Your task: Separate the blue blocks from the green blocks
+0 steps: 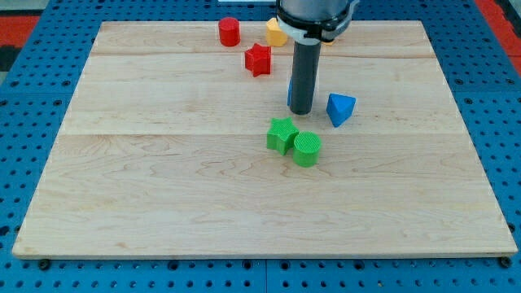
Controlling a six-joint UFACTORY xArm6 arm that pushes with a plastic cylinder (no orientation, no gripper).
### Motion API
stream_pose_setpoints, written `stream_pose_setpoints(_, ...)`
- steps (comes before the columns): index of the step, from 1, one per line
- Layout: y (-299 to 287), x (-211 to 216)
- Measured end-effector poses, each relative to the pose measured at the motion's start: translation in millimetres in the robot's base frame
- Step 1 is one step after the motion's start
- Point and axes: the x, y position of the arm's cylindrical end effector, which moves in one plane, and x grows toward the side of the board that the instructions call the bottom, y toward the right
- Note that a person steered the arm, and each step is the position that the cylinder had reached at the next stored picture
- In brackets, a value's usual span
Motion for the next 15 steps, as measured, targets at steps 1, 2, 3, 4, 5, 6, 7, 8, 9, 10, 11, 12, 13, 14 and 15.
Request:
stream_pose_setpoints(1,-7,0)
stream_pose_setpoints(2,-7,-5)
stream_pose_setpoints(3,-7,-13)
stream_pose_setpoints(4,-7,-20)
stream_pose_setpoints(5,-7,-24)
stream_pose_setpoints(6,-10,-24)
stream_pose_setpoints(7,-29,-24)
stream_pose_setpoints(8,-32,-24)
stream_pose_setpoints(9,-33,-24)
stream_pose_setpoints(10,-35,-24)
stream_pose_setpoints(11,-35,-24)
stream_pose_setpoints(12,-35,-24)
stream_pose_setpoints(13,-37,-24)
stream_pose_setpoints(14,-43,-24)
stream_pose_setpoints(15,-53,-24)
